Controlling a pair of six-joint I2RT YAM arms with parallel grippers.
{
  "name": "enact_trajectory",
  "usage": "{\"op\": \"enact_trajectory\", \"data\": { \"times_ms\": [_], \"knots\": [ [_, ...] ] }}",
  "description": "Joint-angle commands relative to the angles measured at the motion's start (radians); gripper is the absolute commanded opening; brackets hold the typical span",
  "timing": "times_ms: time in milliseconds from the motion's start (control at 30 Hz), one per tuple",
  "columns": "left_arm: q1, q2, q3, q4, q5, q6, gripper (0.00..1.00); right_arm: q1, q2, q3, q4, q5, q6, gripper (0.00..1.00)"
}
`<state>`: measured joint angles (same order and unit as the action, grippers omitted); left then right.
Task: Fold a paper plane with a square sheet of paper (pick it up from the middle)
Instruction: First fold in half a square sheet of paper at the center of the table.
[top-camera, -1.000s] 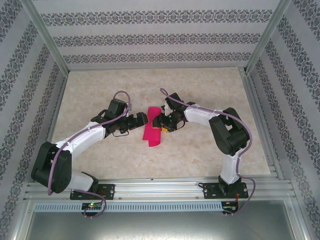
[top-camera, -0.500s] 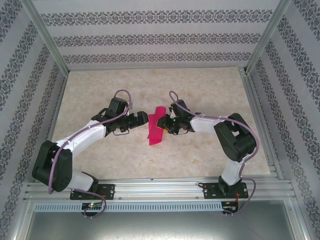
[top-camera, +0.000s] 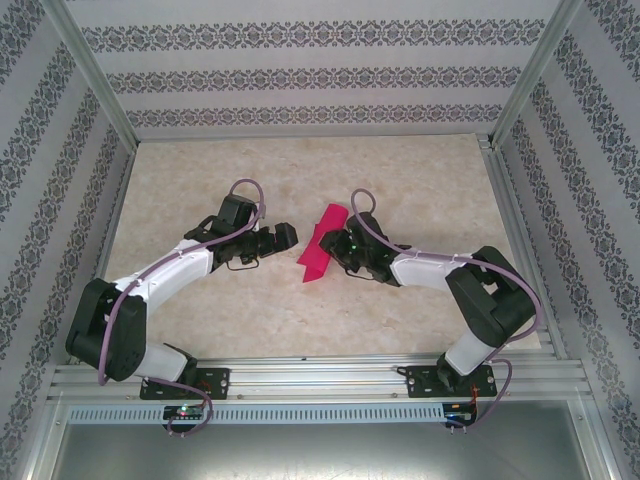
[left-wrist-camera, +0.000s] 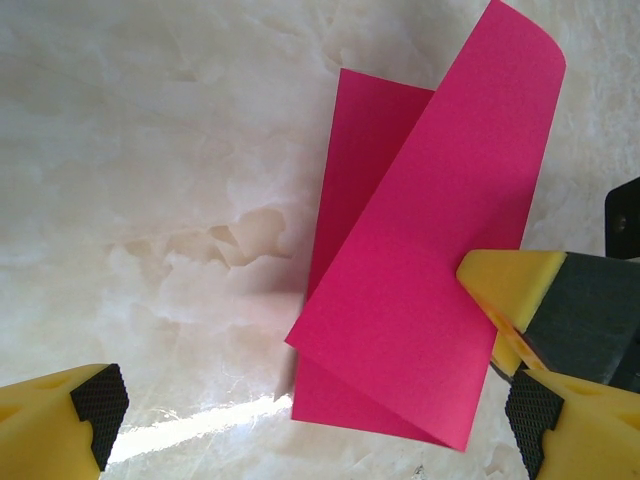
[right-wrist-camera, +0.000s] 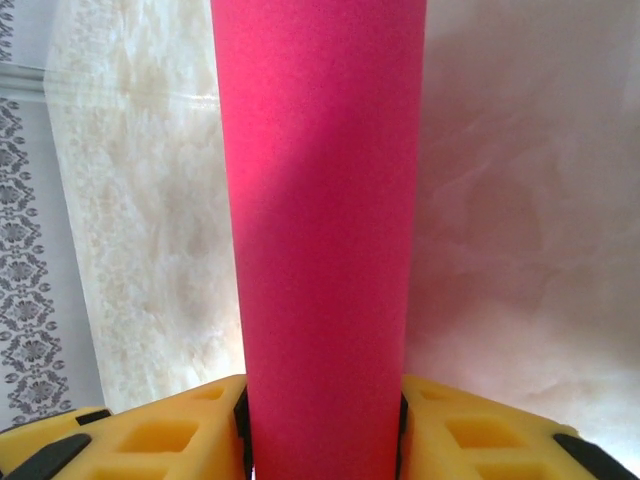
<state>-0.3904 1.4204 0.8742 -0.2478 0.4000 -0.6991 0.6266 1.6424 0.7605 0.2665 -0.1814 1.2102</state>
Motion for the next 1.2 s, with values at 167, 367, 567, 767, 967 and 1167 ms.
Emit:
{"op": "enact_trajectory", "data": {
  "times_ms": [167,367,567,767,967,1167],
  "knots": [
    [0.003,0.001,0.024,-0.028,0.001,0.026,1.0,0.002,0.046,0.119,-0.29,-0.095,-0.122,0.56],
    [0.002,0.002,0.018,-0.023,0.008,0.024,1.0,-0.037,0.039,0.189,-0.492,-0.145,-0.253,0.64],
    [0.004,0.007,0.025,-0.018,0.025,0.025,1.0,-0.069,0.048,0.214,-0.551,-0.163,-0.302,0.65],
    [0.004,0.023,0.034,-0.002,0.057,0.023,0.99,-0.06,0.12,0.294,-0.669,-0.16,-0.377,0.63],
    [0.002,0.037,0.042,-0.002,0.07,0.025,0.99,-0.047,0.156,0.331,-0.736,-0.157,-0.433,0.65],
    [0.002,0.06,0.049,0.008,0.085,0.022,0.99,-0.046,0.169,0.339,-0.742,-0.146,-0.434,0.64]
  ]
}}
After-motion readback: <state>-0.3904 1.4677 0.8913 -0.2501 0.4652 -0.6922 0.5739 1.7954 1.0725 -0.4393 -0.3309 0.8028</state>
